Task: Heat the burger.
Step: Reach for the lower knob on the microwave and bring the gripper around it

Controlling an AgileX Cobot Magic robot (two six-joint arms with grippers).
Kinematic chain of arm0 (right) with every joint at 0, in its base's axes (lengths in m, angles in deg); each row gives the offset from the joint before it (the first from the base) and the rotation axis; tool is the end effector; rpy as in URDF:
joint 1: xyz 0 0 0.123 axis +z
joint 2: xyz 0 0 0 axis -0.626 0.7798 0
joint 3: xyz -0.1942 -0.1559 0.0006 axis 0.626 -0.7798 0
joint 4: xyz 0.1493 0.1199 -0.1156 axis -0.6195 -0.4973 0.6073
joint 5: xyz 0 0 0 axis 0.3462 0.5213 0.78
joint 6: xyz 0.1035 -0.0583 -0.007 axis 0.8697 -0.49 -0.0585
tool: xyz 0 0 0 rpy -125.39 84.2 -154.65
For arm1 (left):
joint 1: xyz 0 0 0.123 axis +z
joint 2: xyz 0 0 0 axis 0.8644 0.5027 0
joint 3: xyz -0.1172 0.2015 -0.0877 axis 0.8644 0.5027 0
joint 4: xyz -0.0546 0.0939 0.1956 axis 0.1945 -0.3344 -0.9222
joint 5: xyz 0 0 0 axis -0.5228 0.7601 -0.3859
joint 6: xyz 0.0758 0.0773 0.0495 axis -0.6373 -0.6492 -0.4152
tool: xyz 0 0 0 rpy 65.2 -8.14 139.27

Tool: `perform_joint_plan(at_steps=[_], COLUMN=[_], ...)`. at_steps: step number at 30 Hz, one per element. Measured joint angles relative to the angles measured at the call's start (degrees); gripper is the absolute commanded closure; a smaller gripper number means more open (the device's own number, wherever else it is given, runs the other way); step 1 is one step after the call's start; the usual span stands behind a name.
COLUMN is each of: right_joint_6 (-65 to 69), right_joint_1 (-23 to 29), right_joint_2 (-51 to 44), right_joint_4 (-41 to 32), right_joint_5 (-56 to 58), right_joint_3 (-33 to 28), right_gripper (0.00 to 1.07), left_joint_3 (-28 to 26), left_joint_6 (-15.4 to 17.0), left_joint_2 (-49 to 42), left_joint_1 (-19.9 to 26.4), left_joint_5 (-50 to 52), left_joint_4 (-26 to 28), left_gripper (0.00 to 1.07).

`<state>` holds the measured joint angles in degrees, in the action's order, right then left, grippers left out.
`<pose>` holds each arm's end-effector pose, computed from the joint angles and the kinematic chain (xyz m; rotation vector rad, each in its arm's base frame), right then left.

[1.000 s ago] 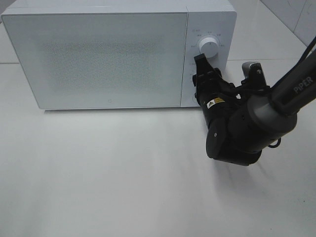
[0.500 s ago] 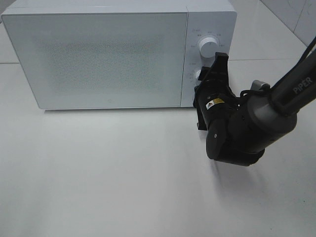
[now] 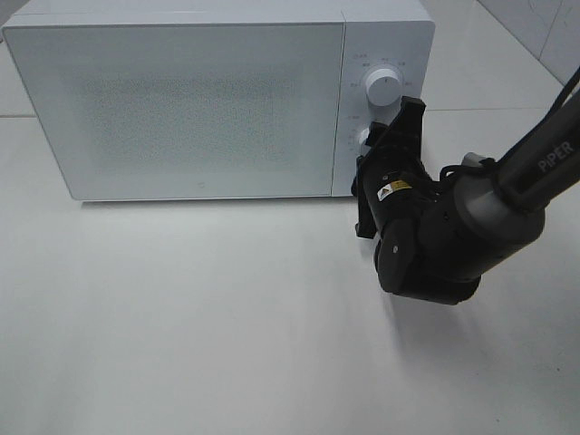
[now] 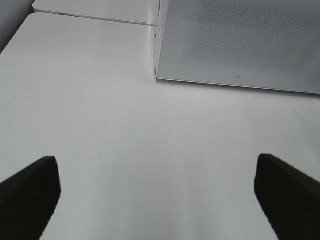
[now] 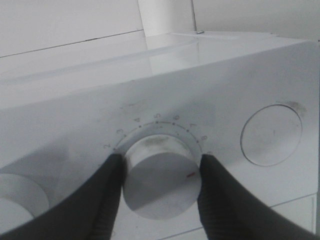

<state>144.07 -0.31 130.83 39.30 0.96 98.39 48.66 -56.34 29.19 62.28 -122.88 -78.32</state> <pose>0.3245 0.1665 0.1016 1.3969 1.1873 1.3211 0.0287 -0.0128 0.2552 -0.0278 2.0265 -0.1284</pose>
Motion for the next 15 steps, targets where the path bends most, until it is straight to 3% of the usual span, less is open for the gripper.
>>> perform_joint_plan(at_steps=[9,15], right_joint_6=[-4.0,-6.1], right_joint_1=[0.0,0.0], right_joint_2=[0.0,0.0], right_joint_4=[0.0,-0.2], right_joint_5=[0.0,0.0], right_joint_3=[0.0,0.0], right_gripper=[0.99,0.8], left_joint_3=[0.0,0.0], left_joint_6=[0.0,0.0], left_joint_2=[0.0,0.0], left_joint_1=[0.0,0.0], left_joint_5=[0.0,0.0], left_joint_4=[0.0,0.0], left_gripper=[0.09,0.09])
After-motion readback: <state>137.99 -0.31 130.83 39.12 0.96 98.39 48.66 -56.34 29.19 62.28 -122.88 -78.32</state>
